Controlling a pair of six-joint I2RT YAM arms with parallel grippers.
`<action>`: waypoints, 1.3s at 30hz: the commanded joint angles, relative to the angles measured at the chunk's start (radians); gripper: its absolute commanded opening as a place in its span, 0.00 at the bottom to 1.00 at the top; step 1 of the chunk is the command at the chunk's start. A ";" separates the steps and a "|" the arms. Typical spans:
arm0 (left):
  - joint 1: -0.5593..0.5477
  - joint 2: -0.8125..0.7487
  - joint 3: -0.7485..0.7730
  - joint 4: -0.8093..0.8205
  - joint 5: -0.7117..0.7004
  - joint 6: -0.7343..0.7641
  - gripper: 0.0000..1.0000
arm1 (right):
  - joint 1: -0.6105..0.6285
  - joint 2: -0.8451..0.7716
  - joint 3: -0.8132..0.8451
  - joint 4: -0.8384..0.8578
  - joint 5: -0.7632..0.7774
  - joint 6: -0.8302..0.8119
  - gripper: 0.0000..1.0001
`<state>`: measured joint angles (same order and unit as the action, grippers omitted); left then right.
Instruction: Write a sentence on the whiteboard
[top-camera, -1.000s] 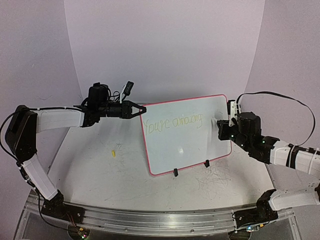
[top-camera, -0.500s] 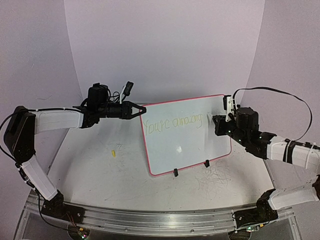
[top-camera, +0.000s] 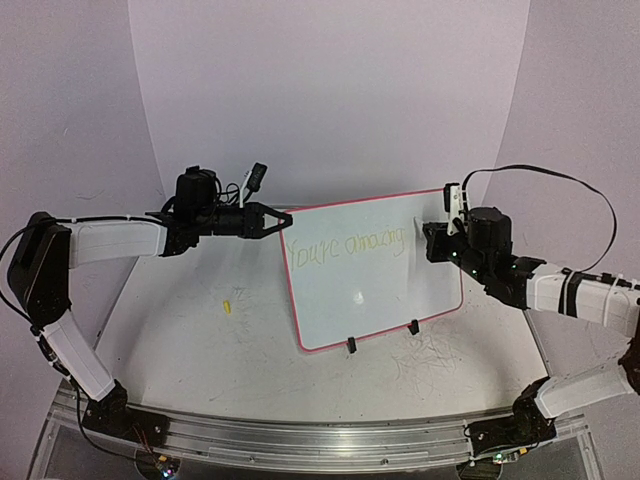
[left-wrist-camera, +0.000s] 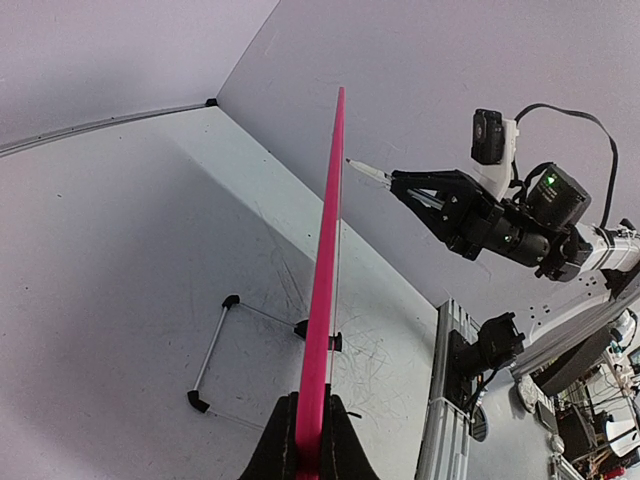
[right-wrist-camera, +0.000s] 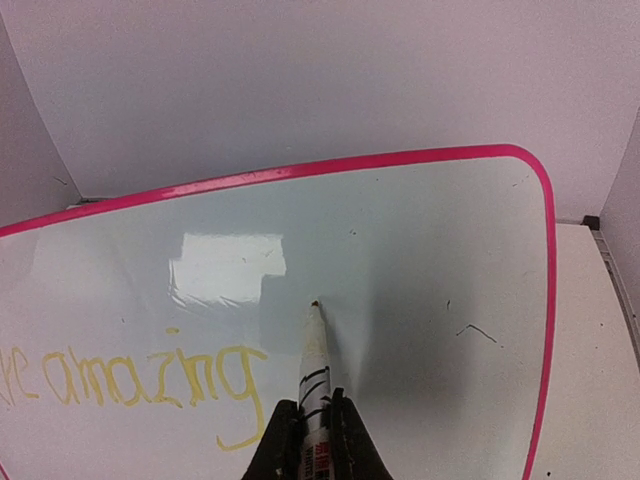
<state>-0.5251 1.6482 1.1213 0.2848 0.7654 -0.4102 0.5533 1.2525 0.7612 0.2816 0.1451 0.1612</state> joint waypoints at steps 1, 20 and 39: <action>0.011 -0.011 -0.007 -0.058 -0.079 0.039 0.00 | -0.007 0.013 0.044 0.051 0.006 -0.008 0.00; 0.011 -0.008 -0.003 -0.058 -0.072 0.044 0.00 | -0.006 -0.023 -0.067 0.017 -0.030 0.046 0.00; 0.010 0.000 0.000 -0.058 -0.063 0.042 0.00 | -0.007 -0.091 -0.051 0.038 -0.024 0.063 0.00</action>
<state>-0.5247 1.6482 1.1213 0.2798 0.7681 -0.4008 0.5503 1.2087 0.6609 0.2729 0.1454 0.2253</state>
